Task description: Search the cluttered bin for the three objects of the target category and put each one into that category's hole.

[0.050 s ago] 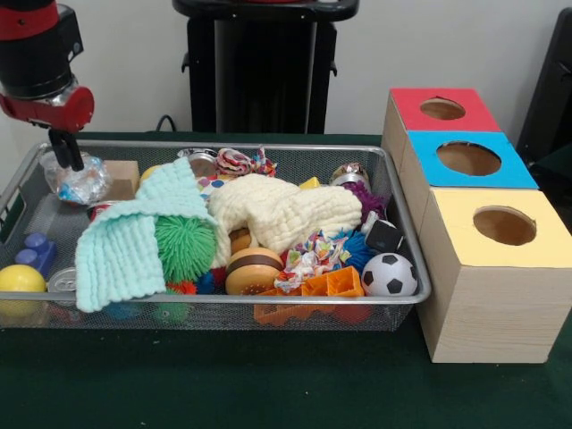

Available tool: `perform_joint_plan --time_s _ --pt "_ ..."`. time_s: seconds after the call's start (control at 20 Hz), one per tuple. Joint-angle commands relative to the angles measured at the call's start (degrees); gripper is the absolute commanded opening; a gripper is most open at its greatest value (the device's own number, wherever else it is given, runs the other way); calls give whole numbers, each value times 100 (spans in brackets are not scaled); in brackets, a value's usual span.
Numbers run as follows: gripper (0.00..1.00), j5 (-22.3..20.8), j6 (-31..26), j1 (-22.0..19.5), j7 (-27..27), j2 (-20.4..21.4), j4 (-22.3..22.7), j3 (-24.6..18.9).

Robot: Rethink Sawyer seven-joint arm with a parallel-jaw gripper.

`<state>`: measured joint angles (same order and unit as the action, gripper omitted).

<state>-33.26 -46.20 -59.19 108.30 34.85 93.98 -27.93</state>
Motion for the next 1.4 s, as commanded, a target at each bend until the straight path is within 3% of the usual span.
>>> perform_joint_plan --time_s 0.05,0.55,1.4 --pt "0 308 -714 306 -526 83 -36 -162" --pt "0 867 -777 708 25 239 144 -22" --pt "0 1673 -205 1717 1040 397 387 565"
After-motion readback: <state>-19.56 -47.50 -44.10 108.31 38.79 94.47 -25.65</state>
